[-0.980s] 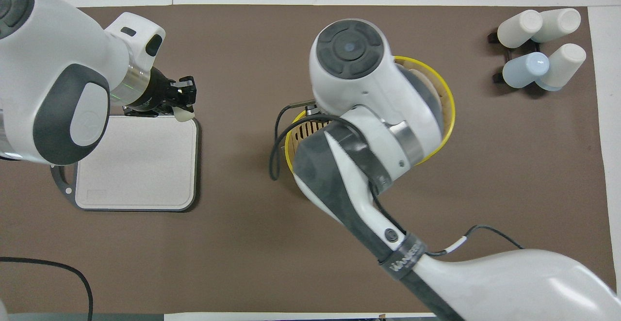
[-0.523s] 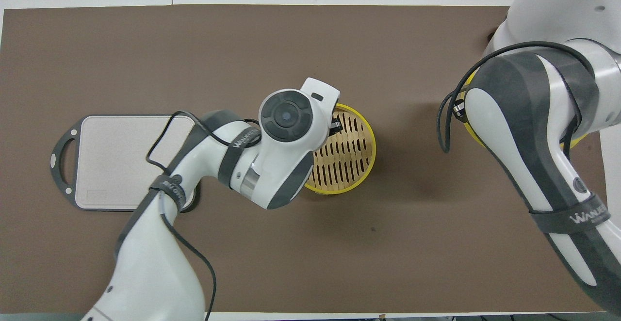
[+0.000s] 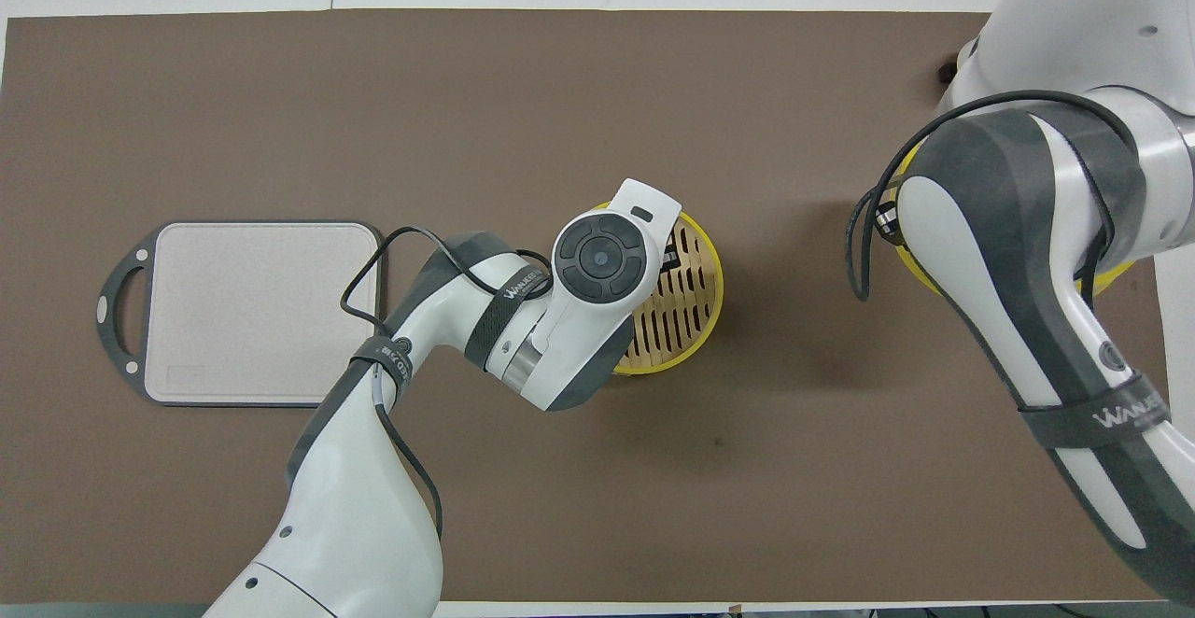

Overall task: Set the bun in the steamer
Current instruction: 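Lower the bun into the yellow steamer and open the left gripper, then withdraw the left gripper to the tray while the right gripper returns the lid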

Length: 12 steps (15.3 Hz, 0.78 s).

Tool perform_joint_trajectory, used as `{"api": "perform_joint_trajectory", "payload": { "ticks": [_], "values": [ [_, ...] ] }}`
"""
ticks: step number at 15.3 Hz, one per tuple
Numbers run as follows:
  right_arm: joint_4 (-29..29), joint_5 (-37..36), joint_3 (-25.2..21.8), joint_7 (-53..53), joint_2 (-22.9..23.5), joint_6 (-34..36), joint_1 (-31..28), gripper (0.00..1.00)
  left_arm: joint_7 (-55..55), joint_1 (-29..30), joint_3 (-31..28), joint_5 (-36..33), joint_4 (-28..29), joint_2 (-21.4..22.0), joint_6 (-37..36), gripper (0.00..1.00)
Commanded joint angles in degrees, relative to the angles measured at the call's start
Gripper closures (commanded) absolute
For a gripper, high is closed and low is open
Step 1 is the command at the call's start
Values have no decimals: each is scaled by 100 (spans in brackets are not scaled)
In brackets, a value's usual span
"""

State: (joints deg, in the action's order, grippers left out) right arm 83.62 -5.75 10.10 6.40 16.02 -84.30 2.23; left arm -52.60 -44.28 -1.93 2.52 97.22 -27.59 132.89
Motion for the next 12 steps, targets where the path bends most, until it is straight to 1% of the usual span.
{"api": "perform_joint_trajectory", "payload": {
  "ticks": [1, 2, 3, 5, 7, 8, 9, 10, 12],
  "values": [
    [234, 65, 19, 63, -231, -121, -39, 100, -57, 41, -18, -94, 113, 314, -350, 0],
    [234, 65, 19, 63, -231, -121, -39, 100, -14, 138, -18, -68, 157, 586, -604, 0],
    [234, 65, 19, 54, -231, -121, -21, 100, 21, 382, -9, -50, 175, 815, -946, 0],
    [225, 74, 19, 37, -231, -130, -21, 100, 92, 673, -9, -41, 201, 1368, -1692, 0],
    [190, 222, 45, -146, -222, -235, 31, 100, 511, 1155, -18, -41, 192, 1825, -2457, 0],
    [181, 475, 54, -618, -213, -410, 223, 100, 888, 1437, -18, -41, 192, 2010, -2757, 0],
    [190, 608, 54, -1249, -213, -725, 521, 100, 1423, 1840, -18, -41, 184, 2186, -3038, 0],
    [207, 636, 54, -1977, -205, -1059, 819, 100, 1941, 2192, -9, -41, 166, 2310, -3259, 0],
    [199, 671, 54, -2895, -82, -1630, 1417, 100, 2987, 2764, -52, -41, 140, 2538, -3646, 0]
  ]
}}
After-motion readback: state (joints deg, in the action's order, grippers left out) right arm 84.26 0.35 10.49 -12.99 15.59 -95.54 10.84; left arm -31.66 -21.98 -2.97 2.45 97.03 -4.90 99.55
